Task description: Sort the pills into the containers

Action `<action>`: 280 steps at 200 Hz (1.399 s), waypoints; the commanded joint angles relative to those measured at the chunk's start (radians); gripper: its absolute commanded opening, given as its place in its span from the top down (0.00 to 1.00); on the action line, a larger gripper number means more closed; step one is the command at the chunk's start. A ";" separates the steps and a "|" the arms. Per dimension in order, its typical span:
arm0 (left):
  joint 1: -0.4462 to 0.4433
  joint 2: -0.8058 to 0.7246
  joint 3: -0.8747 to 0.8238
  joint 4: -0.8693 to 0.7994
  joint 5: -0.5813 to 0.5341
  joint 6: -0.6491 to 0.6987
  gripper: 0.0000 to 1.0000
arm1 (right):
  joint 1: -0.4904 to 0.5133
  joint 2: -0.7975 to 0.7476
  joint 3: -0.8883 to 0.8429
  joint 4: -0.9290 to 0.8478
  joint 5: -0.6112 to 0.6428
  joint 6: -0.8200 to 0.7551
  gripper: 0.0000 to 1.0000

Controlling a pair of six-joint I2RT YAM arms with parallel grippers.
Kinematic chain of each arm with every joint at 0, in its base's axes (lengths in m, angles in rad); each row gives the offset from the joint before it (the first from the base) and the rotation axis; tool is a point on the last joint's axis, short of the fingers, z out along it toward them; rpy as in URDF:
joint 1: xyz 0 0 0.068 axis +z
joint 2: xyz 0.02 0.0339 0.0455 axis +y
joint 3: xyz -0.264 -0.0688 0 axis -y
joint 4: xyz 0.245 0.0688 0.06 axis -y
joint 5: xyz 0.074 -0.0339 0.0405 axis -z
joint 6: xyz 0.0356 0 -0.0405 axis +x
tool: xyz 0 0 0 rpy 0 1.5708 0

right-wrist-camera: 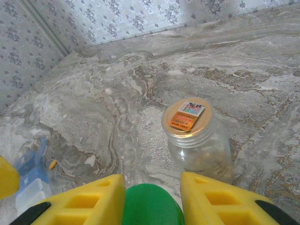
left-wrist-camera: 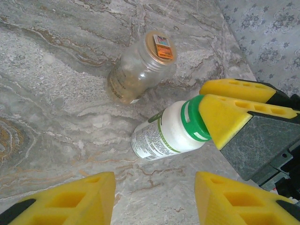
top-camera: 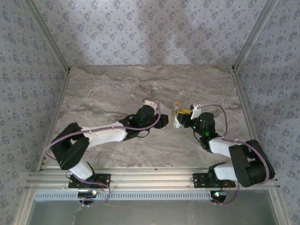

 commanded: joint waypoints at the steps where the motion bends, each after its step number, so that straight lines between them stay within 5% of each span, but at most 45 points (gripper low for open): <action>1: -0.006 0.009 0.015 0.029 0.014 -0.005 0.52 | -0.003 0.047 -0.064 -0.013 0.036 0.048 0.65; 72: -0.006 0.032 0.029 0.026 0.032 -0.011 0.52 | -0.001 0.094 -0.088 -0.028 0.109 0.100 0.70; 142: -0.006 0.054 0.089 -0.003 0.037 0.002 0.52 | 0.001 0.096 -0.004 -0.155 0.025 0.126 0.70; 230: -0.001 0.154 0.178 0.002 0.045 -0.007 0.53 | -0.081 -0.031 0.181 -0.414 -0.177 0.239 0.62; 280: 0.009 0.186 0.202 0.016 0.065 -0.022 0.53 | -0.102 -0.105 0.251 -0.569 -0.185 0.236 0.54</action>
